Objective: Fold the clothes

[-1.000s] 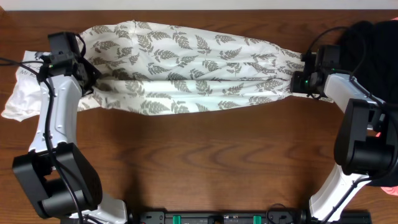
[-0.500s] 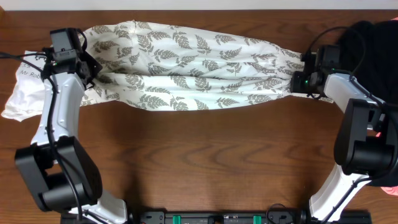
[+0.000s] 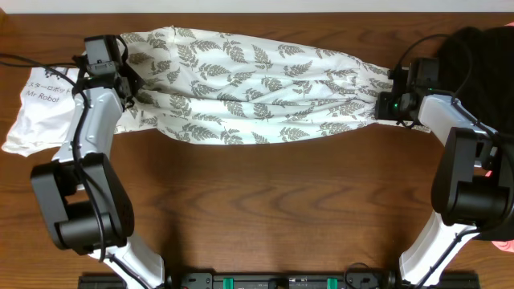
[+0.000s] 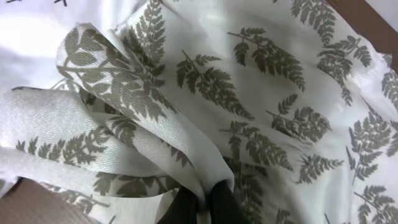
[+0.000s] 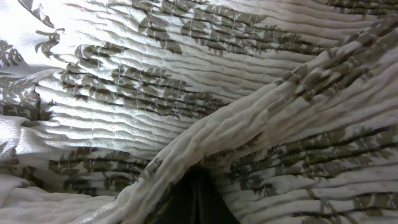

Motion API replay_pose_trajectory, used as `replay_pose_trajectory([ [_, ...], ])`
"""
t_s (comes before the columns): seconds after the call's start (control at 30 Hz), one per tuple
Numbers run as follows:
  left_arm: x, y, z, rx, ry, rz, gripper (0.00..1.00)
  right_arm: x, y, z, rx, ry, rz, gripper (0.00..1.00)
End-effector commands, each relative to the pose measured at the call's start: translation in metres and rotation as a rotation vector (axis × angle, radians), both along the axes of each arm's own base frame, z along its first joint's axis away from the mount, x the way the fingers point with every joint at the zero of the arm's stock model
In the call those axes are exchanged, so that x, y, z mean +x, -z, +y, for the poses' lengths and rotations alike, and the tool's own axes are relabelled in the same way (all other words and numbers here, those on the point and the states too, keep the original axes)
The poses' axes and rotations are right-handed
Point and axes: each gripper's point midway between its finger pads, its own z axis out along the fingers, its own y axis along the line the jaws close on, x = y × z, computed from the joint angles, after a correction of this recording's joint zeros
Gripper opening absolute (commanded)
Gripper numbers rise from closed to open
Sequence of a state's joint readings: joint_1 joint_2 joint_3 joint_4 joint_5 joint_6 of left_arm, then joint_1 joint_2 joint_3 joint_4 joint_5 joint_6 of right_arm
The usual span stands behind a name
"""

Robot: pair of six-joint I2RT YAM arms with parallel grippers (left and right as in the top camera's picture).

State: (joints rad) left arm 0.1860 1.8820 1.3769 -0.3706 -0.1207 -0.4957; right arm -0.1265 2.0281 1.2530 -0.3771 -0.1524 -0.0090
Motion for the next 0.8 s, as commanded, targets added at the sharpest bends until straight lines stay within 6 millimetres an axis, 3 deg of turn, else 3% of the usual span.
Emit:
replay_pose_trajectory([
  [0.0, 0.005, 0.003, 0.008, 0.043, -0.011, 0.007, 0.06, -0.024, 0.039, -0.014, -0.087, 0.021, 0.121, 0.01],
  [0.2, 0.002, 0.018, 0.016, 0.087, -0.026, 0.055, 0.06, -0.024, 0.039, -0.019, -0.11, 0.031, 0.121, 0.01],
  [0.33, 0.004, 0.018, 0.019, 0.098, -0.033, 0.047, 0.06, -0.022, 0.041, -0.022, -0.125, 0.038, 0.116, 0.01],
  [0.63, 0.006, 0.015, 0.019, 0.115, -0.013, 0.044, 0.06, -0.033, 0.075, -0.039, -0.185, 0.045, 0.183, 0.01],
  [0.77, 0.006, 0.015, 0.02, 0.132, 0.009, 0.054, 0.06, -0.035, 0.079, -0.044, -0.192, 0.04, 0.193, 0.01],
])
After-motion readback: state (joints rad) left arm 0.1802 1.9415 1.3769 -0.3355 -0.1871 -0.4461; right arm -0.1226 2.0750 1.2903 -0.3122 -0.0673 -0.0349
